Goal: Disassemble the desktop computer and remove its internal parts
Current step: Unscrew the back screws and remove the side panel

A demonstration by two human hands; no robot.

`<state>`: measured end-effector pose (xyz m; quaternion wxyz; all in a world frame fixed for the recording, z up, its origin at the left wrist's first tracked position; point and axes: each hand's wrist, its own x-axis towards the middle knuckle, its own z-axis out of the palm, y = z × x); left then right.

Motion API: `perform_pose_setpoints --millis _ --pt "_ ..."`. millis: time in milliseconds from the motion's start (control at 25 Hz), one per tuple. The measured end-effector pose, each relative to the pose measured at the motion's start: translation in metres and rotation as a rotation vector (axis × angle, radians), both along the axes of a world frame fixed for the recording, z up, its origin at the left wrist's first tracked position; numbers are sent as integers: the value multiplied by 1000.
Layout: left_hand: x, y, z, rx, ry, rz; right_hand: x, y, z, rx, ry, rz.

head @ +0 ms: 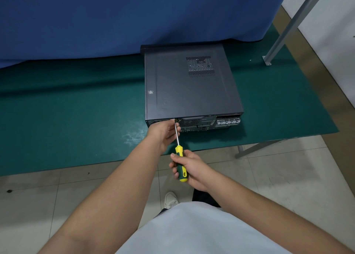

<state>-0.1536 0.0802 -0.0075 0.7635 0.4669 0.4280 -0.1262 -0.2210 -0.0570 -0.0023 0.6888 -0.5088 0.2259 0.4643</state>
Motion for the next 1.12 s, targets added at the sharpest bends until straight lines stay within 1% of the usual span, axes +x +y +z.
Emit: perform_pose_setpoints --millis 120,200,360,520,640,800,960,1120 --pt "4 -6 0 -17 21 57 2 -1 4 84 91 -22" --pt "5 -7 -1 -20 22 75 2 -3 3 89 45 -25" --pt "6 -9 -1 -13 31 107 1 1 5 -26 -70 42" --pt "6 -12 -1 11 43 156 3 3 9 12 -10 40" --pt "5 -12 -1 15 42 180 2 2 7 -38 -57 23" --pt "5 -15 -2 27 34 191 -1 3 6 -91 -121 49" --pt "7 -16 -4 39 42 197 1 4 5 -68 -66 -10" --pt "7 -18 -5 53 40 192 -1 2 3 -91 -99 -10"
